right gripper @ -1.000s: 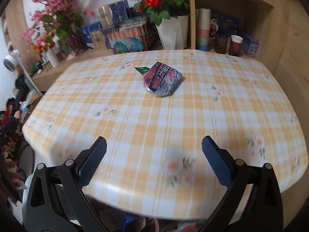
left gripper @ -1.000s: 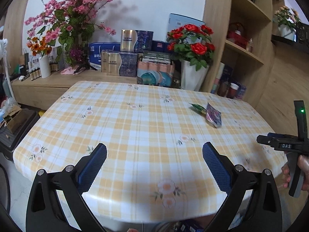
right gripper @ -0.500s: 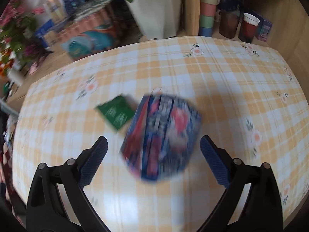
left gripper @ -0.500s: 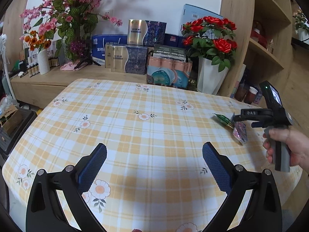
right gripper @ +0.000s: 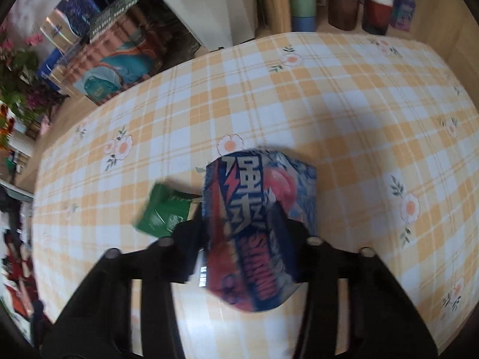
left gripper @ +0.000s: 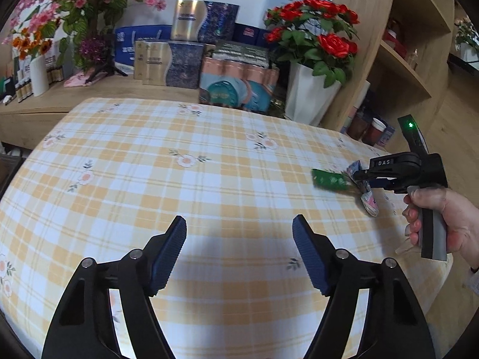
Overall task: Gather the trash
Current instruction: 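Grasp the crushed drink can with the right tool and lift it, then grasp the green tea packet with the left tool while the right tool holds the can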
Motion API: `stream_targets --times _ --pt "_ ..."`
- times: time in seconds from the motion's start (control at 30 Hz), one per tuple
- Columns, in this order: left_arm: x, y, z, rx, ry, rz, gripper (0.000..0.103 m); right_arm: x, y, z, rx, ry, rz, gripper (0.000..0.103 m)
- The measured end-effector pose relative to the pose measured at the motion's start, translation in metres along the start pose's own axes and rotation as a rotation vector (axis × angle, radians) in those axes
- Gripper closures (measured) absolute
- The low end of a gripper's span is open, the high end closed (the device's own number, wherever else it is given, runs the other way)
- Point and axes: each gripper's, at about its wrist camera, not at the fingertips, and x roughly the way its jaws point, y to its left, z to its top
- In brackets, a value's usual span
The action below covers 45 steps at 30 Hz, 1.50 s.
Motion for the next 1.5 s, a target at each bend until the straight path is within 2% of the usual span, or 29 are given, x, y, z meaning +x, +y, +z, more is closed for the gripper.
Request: stream_targets --times 0.13,0.23,0.37,0.57,0.77,0.9,0.97,1.1,1.17,1.27,1.4,1.5 --pt "0.010 -0.026 0.001 0.023 0.031 -0.048 0.034 -0.026 -0.024 -0.009 0.007 -0.023 0.076 0.082" --pt "0.022 -0.053 0.002 0.047 0.065 -0.090 0.035 -0.041 -0.044 -0.014 0.014 -0.036 0.114 0.086" --pt "0.044 -0.090 0.002 0.108 0.118 -0.129 0.035 -0.054 -0.069 -0.025 0.013 -0.054 0.137 0.088" --pt "0.084 -0.123 0.008 0.088 0.203 -0.160 0.035 -0.059 -0.091 -0.041 0.002 -0.049 0.209 0.090" --pt "0.121 -0.154 0.023 0.093 0.220 -0.096 0.033 -0.087 -0.125 -0.040 0.043 -0.191 0.229 0.091" --pt "0.151 -0.157 0.035 -0.055 0.255 -0.057 0.028 -0.096 -0.144 -0.037 0.066 -0.232 0.236 0.092" --pt "0.163 -0.160 0.038 -0.100 0.260 -0.031 0.028 -0.098 -0.152 -0.037 0.079 -0.239 0.241 0.091" --pt "0.189 -0.167 0.044 -0.147 0.258 0.074 0.024 -0.100 -0.167 -0.037 0.094 -0.240 0.247 0.092" --pt "0.201 -0.168 0.045 -0.131 0.265 0.144 0.023 -0.101 -0.171 -0.037 0.093 -0.243 0.243 0.091" --pt "0.207 -0.168 0.045 -0.082 0.276 0.167 0.021 -0.106 -0.177 -0.038 0.092 -0.249 0.234 0.092" --pt "0.199 -0.165 0.039 0.024 0.316 0.123 0.021 -0.113 -0.178 -0.042 0.100 -0.263 0.248 0.092" --pt "0.186 -0.156 0.028 0.113 0.363 0.050 0.021 -0.115 -0.175 -0.046 0.095 -0.265 0.264 0.091"
